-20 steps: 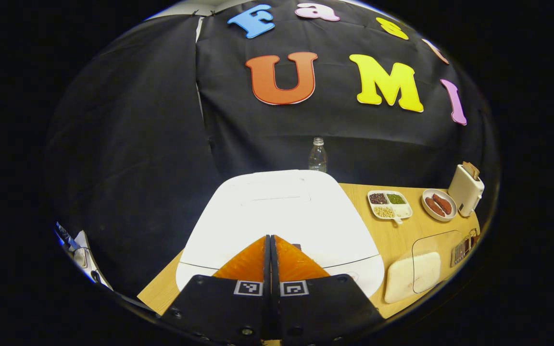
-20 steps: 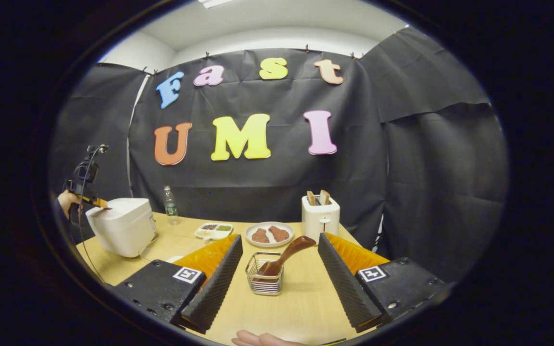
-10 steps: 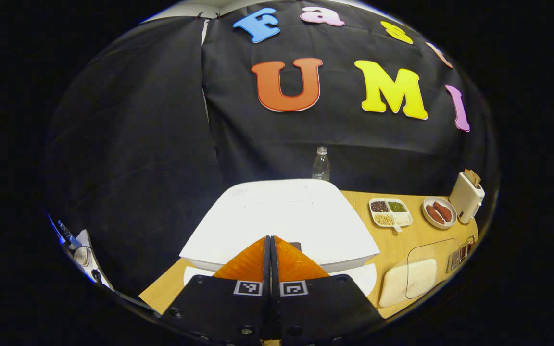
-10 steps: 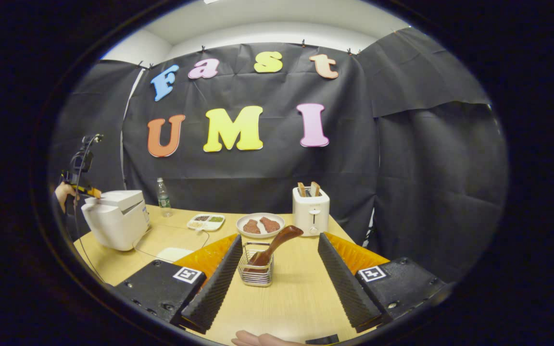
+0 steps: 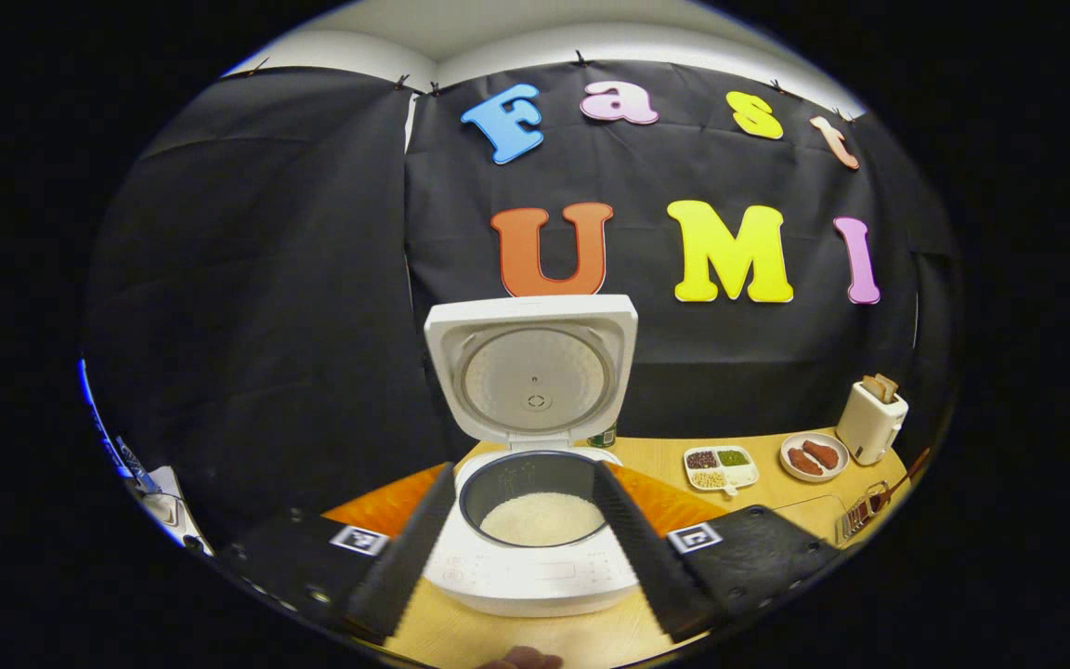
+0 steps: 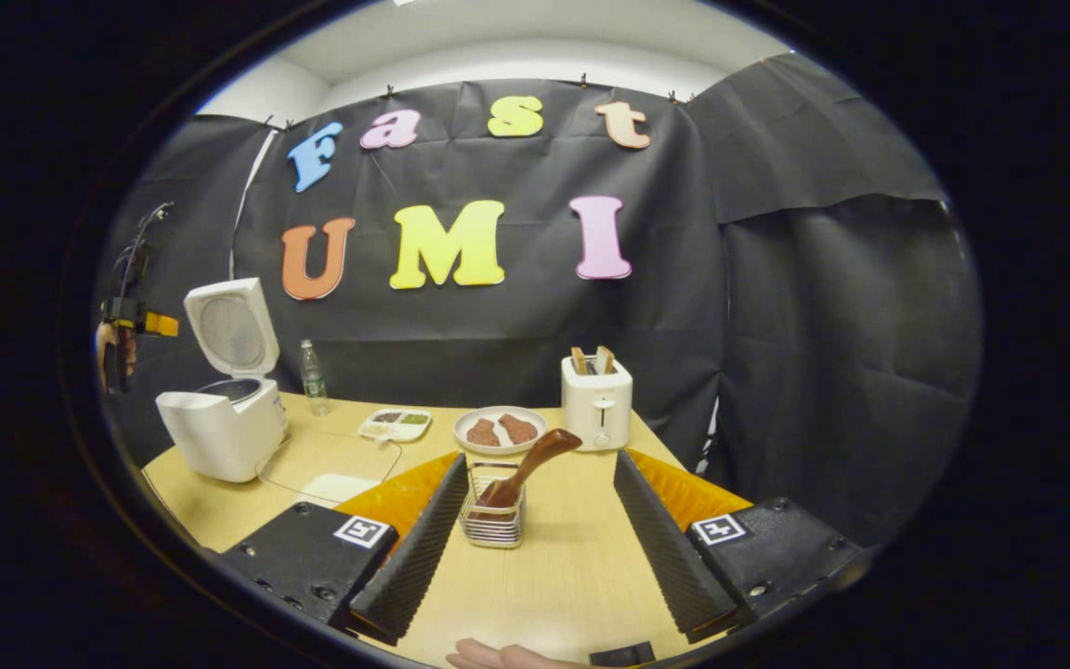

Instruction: Close the left gripper, press the button to open the rice cooker; take a wooden spoon from the chopstick holder with the right hand, scoop a spoonful of rice and pour it into the rice cooker, then put the wooden spoon back into the chopstick holder.

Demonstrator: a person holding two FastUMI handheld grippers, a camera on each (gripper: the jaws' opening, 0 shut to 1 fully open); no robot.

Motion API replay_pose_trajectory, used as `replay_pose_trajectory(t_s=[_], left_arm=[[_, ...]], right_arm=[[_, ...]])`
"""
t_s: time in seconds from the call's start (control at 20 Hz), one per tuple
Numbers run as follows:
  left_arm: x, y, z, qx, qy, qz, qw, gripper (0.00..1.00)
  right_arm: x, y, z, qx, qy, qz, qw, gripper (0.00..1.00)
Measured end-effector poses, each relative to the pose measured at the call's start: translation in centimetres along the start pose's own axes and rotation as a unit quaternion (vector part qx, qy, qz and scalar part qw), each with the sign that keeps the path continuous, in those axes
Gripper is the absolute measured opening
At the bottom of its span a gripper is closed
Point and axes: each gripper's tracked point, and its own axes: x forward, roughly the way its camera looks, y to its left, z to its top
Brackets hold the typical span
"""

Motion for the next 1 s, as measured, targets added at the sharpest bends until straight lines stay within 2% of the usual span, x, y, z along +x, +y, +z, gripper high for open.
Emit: replay_pose_trajectory(t_s=[0.05,0.4,0.6,0.85,0.9,0.95,1.0], left_arm=[[-1.1,0.1,0.1,0.001,-0.009,0.002,1.000,0.95],[-9.9,-0.7,-0.4,0.002,-0.071,-0.022,0.997,0.95],[-14.0,-2.4,-2.9,-0.005,-0.074,-0.064,0.995,0.95],[-18.1,-2.7,-4.2,0.003,-0.105,-0.070,0.992,0.95],[-18.8,-3.0,-4.6,0.009,-0.108,-0.073,0.991,0.95],[-19.2,-3.1,-5.0,0.012,-0.111,-0.073,0.991,0.95],[-19.8,-3.0,-5.4,0.013,-0.112,-0.074,0.991,0.95]], right_arm=[[0.1,0.3,0.0,0.001,-0.002,0.003,1.000,0.99],[2.5,1.1,-1.6,0.004,-0.004,-0.005,1.000,0.99],[5.3,1.4,-3.5,0.021,0.017,-0.010,1.000,1.00],[9.8,2.2,-5.1,0.059,0.042,-0.005,0.997,0.99],[10.7,2.0,-5.6,0.066,0.046,-0.011,0.997,0.97],[11.4,1.9,-5.8,0.075,0.046,-0.020,0.996,1.00],[12.0,1.9,-5.9,0.082,0.044,-0.025,0.995,0.94]])
